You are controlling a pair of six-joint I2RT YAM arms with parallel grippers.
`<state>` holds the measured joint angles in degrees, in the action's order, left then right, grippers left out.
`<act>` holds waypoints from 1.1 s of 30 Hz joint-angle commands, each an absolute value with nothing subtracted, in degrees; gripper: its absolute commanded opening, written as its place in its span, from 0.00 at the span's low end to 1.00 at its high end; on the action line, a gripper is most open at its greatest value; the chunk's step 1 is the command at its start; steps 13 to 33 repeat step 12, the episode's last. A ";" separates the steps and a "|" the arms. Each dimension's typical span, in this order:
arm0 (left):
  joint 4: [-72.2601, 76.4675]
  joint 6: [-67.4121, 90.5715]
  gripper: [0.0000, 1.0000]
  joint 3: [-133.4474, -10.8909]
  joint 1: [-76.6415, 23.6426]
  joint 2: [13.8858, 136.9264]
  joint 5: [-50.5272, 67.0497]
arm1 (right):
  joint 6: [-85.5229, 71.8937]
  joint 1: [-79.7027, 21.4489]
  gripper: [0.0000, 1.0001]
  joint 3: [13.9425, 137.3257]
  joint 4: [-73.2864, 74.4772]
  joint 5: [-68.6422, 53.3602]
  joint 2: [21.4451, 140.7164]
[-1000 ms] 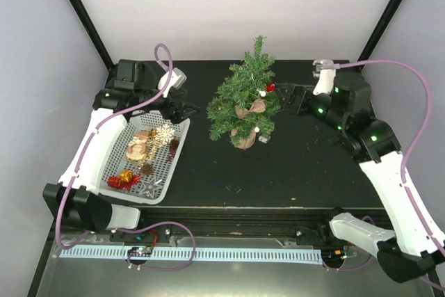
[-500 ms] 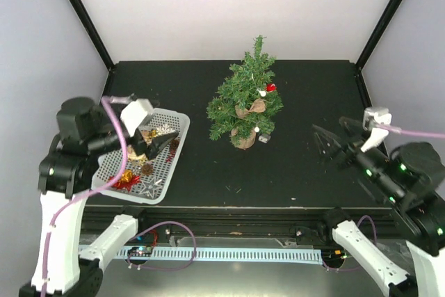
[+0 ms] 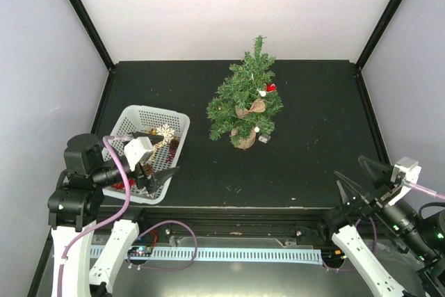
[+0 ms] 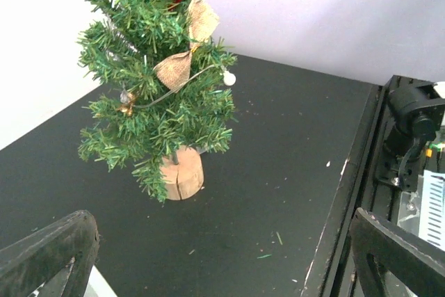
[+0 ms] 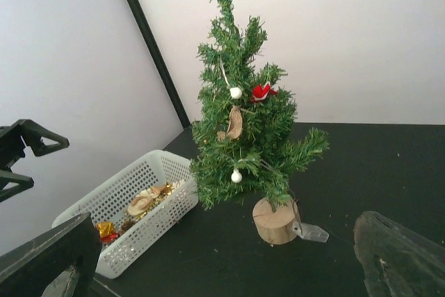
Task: Decorate the small christmas tree
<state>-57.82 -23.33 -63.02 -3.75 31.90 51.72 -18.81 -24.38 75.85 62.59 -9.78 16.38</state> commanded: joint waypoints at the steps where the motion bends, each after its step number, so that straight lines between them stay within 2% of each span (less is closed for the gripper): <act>1: -56.32 -21.65 0.99 -62.67 -2.15 30.48 57.37 | -19.74 -24.54 1.00 74.88 65.23 -11.15 14.49; 33: -56.57 -21.03 0.99 -62.17 -1.55 29.53 59.22 | -20.83 -24.52 1.00 73.79 65.82 -10.68 14.03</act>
